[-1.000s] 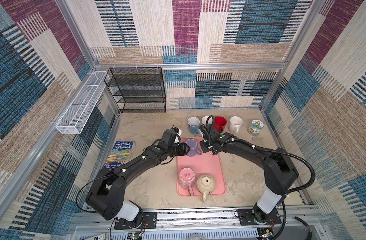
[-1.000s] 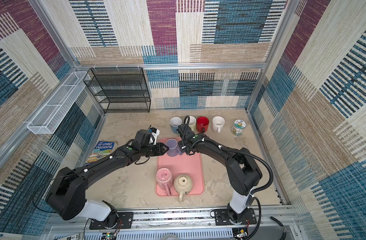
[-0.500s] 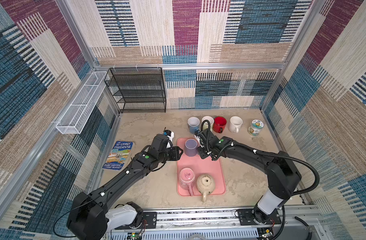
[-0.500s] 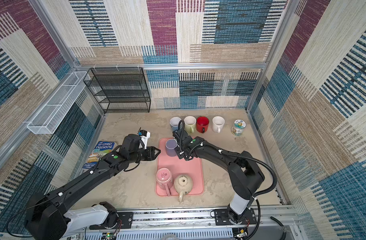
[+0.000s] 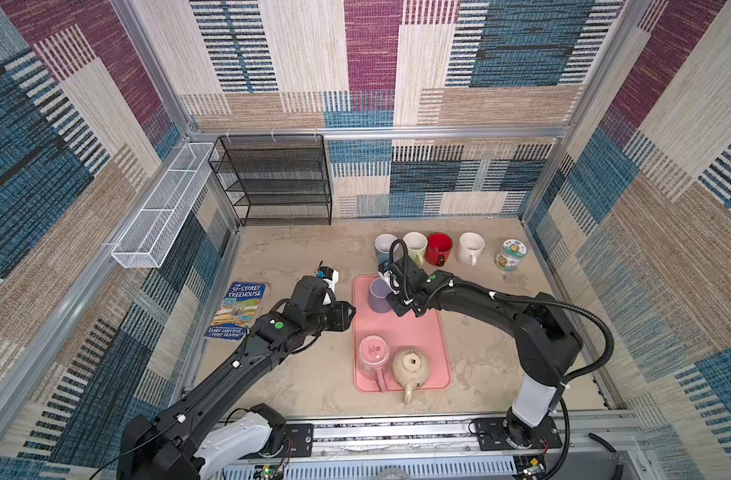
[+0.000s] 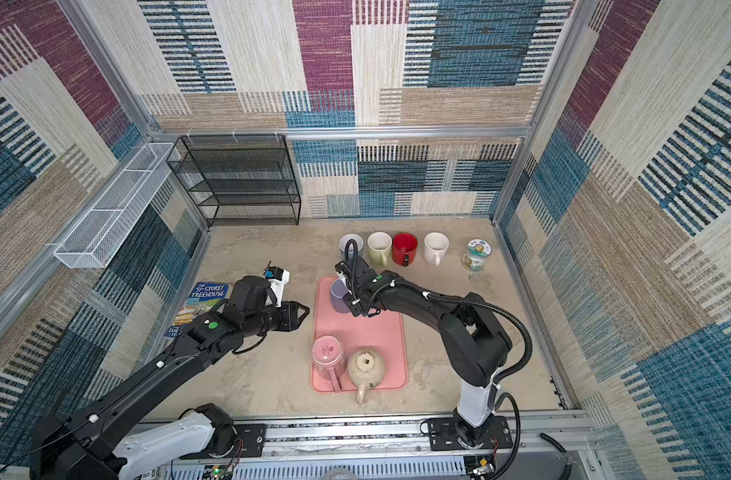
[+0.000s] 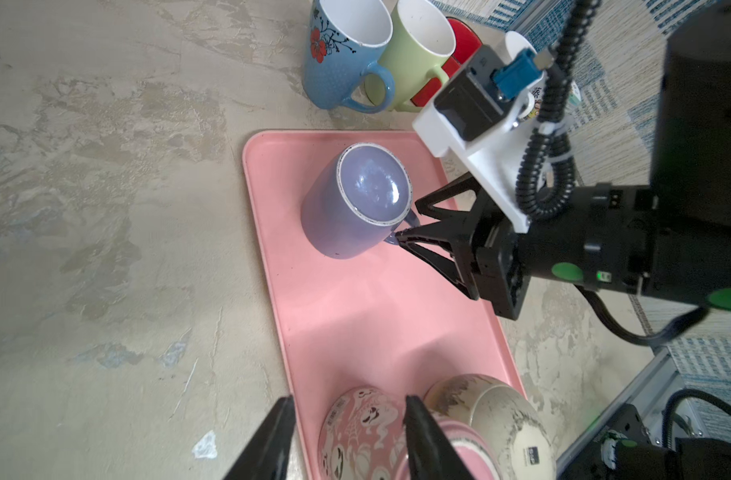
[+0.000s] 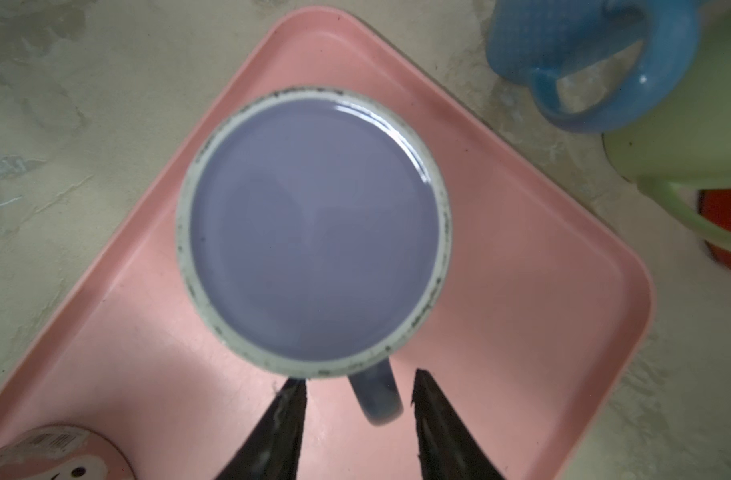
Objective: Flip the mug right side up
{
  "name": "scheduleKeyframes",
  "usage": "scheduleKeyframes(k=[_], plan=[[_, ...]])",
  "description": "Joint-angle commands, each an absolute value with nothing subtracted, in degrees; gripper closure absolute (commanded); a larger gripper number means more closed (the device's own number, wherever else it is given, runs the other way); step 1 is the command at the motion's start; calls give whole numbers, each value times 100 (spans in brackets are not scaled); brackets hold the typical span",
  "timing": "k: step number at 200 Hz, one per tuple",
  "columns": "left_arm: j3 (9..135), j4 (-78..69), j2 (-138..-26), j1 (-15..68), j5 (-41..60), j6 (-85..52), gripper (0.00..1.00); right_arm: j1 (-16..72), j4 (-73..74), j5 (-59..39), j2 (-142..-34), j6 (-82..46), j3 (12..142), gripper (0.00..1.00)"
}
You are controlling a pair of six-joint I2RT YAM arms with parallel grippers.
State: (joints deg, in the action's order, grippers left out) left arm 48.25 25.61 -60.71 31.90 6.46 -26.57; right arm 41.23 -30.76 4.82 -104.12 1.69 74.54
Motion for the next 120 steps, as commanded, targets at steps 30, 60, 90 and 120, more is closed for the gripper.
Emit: scheduleKeyframes(k=[30,60,90,120], plan=[[4860,2925,-5935,3166,539,-2329,52,4131,-3180,349,-10763,355,7781,57],[4773,2875,-5862,3155,522,-2338,52,4131,-3253,373,-10897,342,7901,59],[4751,2896,-5875,3155,536,-2329,52,4131,-3291,369,-11019,308,8006,62],[4710,2846,-5872,3153,580,-2355,52,4130,-3296,406,-11078,246,8060,68]])
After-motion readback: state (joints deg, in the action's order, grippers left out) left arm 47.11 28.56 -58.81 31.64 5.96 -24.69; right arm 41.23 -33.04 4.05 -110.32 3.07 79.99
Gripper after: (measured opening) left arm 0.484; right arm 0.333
